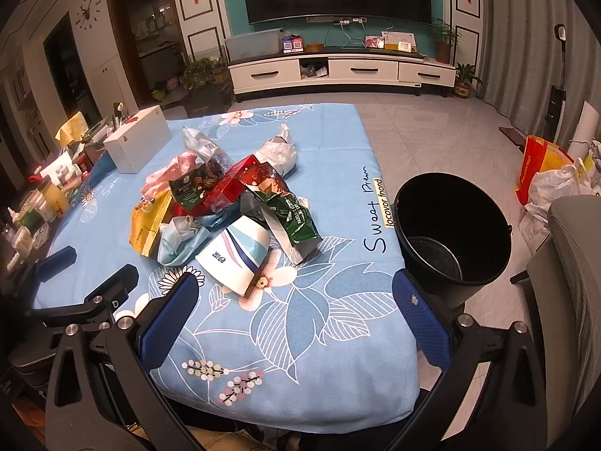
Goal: Collect trash
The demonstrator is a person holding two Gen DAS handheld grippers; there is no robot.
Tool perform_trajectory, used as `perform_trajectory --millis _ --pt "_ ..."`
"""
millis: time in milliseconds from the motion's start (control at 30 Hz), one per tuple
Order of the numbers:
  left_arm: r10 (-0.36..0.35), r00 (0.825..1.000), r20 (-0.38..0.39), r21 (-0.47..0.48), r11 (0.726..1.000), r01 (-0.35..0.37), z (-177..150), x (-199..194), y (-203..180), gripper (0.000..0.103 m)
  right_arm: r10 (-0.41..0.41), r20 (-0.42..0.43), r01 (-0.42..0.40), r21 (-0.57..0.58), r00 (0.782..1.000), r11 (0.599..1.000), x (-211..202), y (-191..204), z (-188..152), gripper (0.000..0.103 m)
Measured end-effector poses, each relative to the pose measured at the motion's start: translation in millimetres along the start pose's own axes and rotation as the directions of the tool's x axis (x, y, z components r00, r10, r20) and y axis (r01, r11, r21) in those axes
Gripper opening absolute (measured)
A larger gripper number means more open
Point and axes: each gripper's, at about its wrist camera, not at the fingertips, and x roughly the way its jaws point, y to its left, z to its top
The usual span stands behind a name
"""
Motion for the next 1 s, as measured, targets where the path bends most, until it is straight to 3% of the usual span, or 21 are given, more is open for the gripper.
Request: perform_trajectory --millis 200,300,433,533,633,867,1000 --pt "-0.001 1.0 -0.009 0.01 1.0 0.001 0 4 -3 0.1 0.003 -0.002 -0.003 0.007 1.0 1.0 -1 12 1 0.101" --pt "-0.007 1.0 -0.019 0.012 1.0 0.008 0 8 -4 0.1 0.003 -0.009 -0.002 0.008 1.0 1.0 3 -2 1 0.101" --pt "-0.095 0.995 -0.04 -0.006 0.995 0.095 -3 18 3 0.1 0.055 -0.012 -0.054 0.055 0.998 0.997 19 -21 -1 0.101" --pt "-0.231 0.971 -0.059 -0.05 0.972 0.229 -11 29 12 0.1 0.075 -0.035 -0.072 0.089 0.997 0.993 32 -33 -6 0.101" --pt "-0.326 0.942 -0.084 -0.101 0.943 0.318 -18 45 17 0.1 0.14 -0.059 -0.131 0.142 0.988 0.981 48 -46 -10 0.101" --pt "-0.408 0.908 -0.095 -0.13 0.909 0.395 -23 78 12 0.1 0.201 -0.058 -0.191 0.145 0.978 0.971 78 -54 -14 0.1" --pt "-0.422 0.901 -0.104 -0.095 0.906 0.413 -14 102 5 0.1 0.208 -0.066 -0.199 0.122 0.976 0.972 94 -56 -9 0.088"
